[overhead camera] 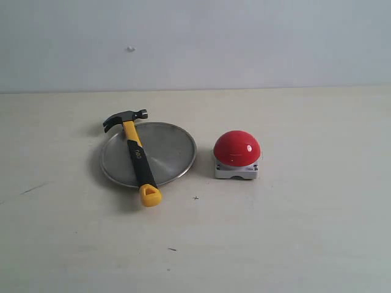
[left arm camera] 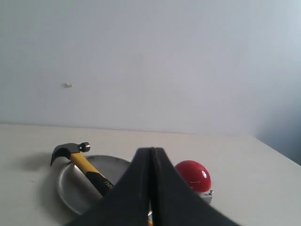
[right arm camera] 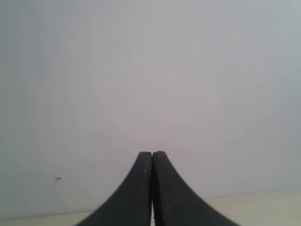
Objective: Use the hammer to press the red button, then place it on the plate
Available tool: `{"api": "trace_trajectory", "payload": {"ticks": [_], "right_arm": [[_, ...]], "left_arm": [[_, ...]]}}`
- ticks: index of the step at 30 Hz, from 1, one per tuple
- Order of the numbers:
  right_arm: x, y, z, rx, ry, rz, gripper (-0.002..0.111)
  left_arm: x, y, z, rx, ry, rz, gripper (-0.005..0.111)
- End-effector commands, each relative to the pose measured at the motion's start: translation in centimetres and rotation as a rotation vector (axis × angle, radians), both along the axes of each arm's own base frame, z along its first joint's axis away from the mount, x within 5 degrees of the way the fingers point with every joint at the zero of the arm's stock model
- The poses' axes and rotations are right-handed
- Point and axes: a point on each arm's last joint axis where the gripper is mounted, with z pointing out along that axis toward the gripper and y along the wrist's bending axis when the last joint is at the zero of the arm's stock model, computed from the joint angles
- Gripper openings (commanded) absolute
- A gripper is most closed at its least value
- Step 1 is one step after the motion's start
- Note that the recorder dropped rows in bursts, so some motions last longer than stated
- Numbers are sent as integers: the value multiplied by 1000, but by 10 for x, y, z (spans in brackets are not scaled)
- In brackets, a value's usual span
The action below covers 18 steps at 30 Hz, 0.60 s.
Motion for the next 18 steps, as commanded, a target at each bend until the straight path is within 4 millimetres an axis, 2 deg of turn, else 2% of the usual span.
{"api": "trace_trajectory", "payload": {"ticks": [1,14,18], "right_arm": [[0,-1,-1,-7,-3,-10,0],[0,-1,-1,-7,-3,-10,0],[0,-1,-1,-7,-3,-10,0]], "left_arm": [[-3,2,1,-15,-21,21,0],[-3,2,2,-22,-23,21,0],[-2,4,3,-88,-13,43,0]]}}
